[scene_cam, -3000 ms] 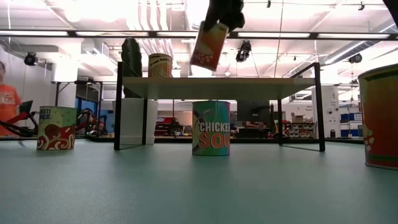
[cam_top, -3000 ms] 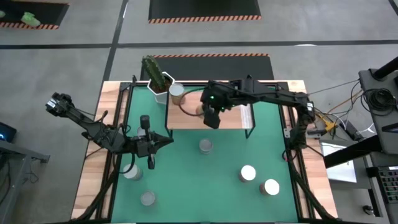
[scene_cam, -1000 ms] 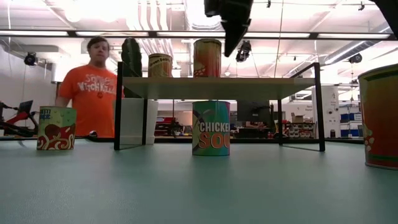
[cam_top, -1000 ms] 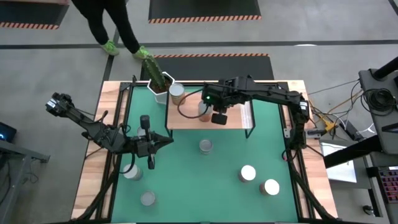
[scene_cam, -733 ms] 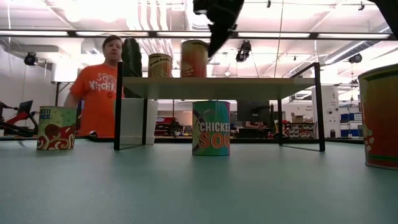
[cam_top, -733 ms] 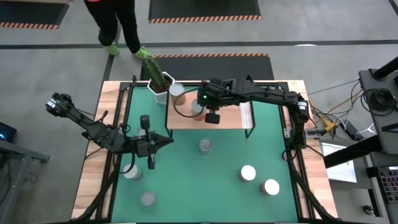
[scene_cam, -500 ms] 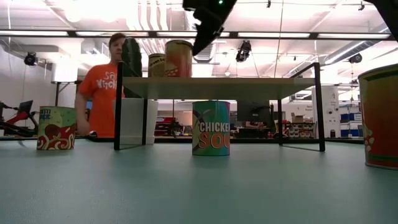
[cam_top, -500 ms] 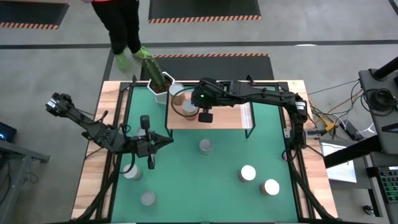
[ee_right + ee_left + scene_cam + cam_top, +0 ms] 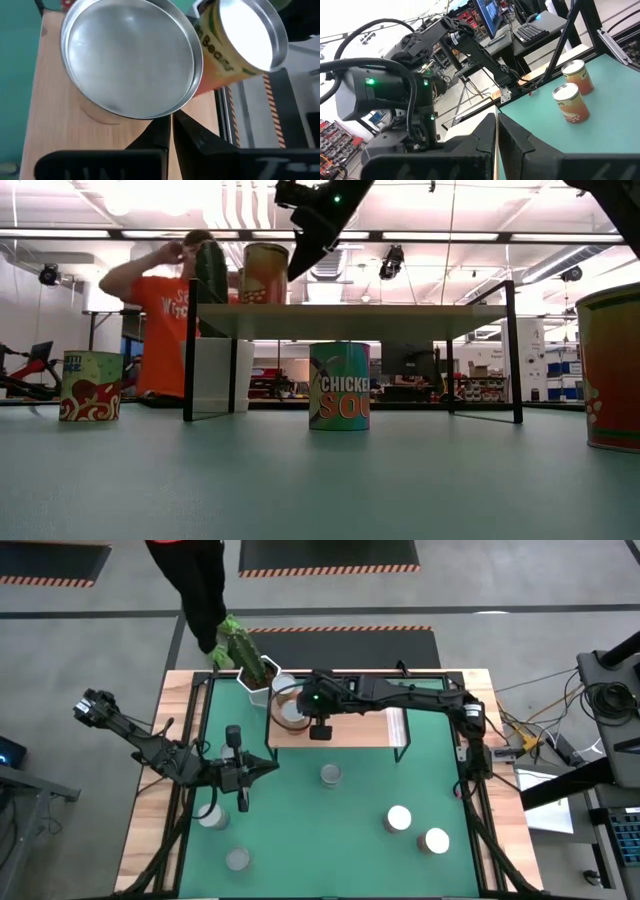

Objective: Pick and place cans onto a shelf
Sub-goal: Put the left canned corn on the shelf

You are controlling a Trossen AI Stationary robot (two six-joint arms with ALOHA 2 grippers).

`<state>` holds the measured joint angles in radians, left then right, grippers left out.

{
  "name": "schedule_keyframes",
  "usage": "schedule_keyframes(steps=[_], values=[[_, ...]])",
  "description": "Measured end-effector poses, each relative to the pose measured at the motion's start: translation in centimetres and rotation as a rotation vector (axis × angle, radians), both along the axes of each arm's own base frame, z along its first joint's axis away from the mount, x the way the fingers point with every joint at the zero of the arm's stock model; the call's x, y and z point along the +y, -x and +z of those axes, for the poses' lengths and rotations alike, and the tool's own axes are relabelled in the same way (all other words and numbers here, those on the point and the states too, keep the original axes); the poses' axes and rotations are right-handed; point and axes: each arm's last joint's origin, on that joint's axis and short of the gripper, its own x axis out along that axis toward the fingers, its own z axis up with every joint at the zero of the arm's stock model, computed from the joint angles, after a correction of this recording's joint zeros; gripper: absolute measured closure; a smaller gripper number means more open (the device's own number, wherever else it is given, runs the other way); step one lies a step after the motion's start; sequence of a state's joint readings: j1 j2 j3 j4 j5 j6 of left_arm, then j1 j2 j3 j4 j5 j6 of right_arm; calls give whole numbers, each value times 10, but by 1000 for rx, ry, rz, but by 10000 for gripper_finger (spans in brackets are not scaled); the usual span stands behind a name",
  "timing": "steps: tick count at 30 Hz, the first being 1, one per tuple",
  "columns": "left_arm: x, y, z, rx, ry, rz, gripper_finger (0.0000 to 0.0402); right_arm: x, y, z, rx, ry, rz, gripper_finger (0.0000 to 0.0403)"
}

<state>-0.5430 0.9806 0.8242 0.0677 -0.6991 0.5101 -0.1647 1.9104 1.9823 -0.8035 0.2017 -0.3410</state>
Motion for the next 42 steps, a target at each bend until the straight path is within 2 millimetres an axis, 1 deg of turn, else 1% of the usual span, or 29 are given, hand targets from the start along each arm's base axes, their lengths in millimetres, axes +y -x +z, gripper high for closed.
schedule_keyframes(steps=[4,7,12,15,19,28,42], values=[[0,0,0,0,0,-1,402,1,-4,-6,10,6,11,394],[0,0,0,1,0,-1,402,1,-4,-6,14,7,11,394],[0,0,0,4,-2,-1,402,2,4,2,25,-3,-4,394],[0,0,0,4,-3,0,402,5,10,6,34,-61,12,394],[0,0,0,5,-3,-1,402,8,10,5,25,-135,59,394],[0,0,0,4,-3,-1,402,5,3,10,-59,-60,32,394],[0,0,0,4,-2,-1,402,5,-2,12,-107,-30,57,394]])
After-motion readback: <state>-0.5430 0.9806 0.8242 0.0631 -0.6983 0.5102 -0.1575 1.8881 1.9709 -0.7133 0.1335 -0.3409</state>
